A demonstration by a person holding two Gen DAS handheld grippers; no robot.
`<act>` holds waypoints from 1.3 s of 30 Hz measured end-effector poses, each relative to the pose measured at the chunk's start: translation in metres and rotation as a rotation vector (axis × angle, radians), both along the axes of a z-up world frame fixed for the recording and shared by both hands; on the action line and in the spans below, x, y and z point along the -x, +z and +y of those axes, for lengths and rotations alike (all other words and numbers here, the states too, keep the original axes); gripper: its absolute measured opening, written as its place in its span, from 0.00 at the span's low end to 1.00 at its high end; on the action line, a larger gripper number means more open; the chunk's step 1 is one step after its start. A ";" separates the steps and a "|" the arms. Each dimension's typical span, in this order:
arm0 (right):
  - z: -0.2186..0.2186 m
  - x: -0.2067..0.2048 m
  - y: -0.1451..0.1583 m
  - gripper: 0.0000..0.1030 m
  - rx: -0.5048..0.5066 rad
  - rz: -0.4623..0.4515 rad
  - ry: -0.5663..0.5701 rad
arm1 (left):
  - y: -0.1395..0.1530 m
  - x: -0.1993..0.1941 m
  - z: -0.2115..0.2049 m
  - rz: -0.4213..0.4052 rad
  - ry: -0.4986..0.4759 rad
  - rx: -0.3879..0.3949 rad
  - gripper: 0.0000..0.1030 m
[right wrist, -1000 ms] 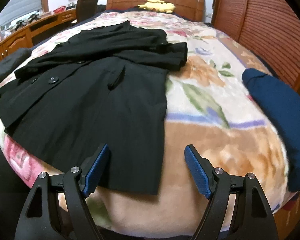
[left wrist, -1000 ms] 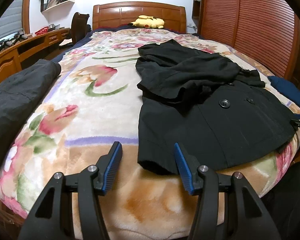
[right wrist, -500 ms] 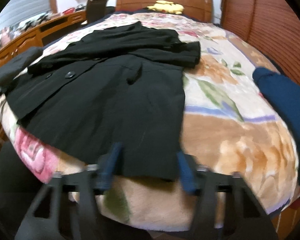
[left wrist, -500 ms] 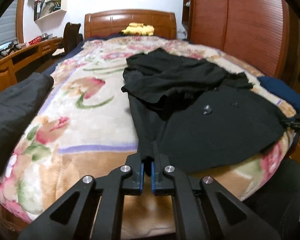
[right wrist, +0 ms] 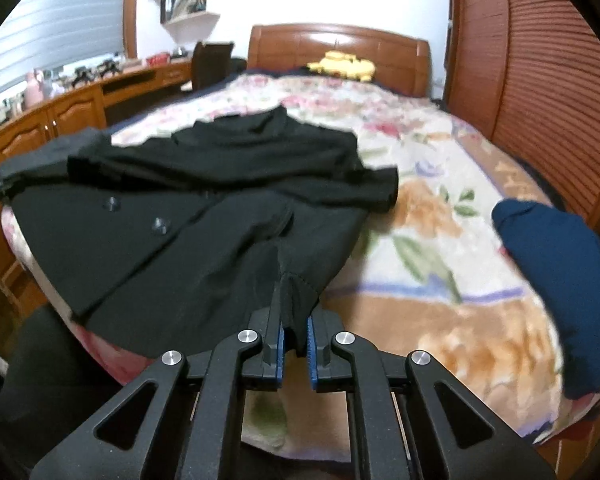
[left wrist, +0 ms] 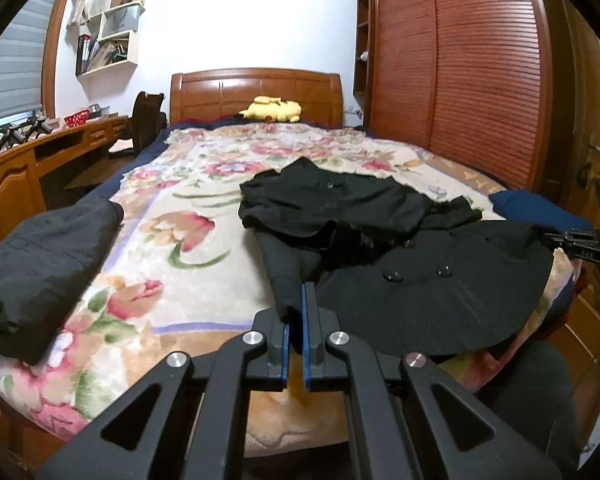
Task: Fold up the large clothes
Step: 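Lift the hem with both tools, fold it over toward the collar, open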
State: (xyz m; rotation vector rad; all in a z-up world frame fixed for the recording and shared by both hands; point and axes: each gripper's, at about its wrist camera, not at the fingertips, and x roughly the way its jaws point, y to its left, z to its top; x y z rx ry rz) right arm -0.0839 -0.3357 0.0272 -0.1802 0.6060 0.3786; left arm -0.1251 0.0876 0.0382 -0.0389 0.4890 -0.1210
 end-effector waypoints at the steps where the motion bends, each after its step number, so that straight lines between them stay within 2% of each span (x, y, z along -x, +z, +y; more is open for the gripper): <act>1: -0.001 0.002 0.005 0.05 -0.004 -0.009 0.003 | 0.002 0.004 0.001 -0.008 0.000 0.001 0.01; 11: -0.008 0.046 0.039 0.05 -0.032 -0.100 0.004 | 0.030 0.049 0.004 -0.089 -0.012 -0.019 0.01; 22: 0.002 0.073 0.075 0.05 -0.036 -0.174 0.044 | 0.065 0.072 0.012 -0.173 0.003 -0.010 0.01; 27: 0.003 0.087 0.098 0.05 -0.053 -0.244 0.042 | 0.090 0.080 0.016 -0.232 -0.001 0.005 0.01; 33: 0.003 0.086 0.119 0.05 -0.067 -0.293 0.049 | 0.108 0.064 0.026 -0.250 0.022 0.007 0.01; 39: 0.010 0.036 0.119 0.05 -0.034 -0.279 0.033 | 0.097 -0.001 0.036 -0.171 0.075 -0.018 0.01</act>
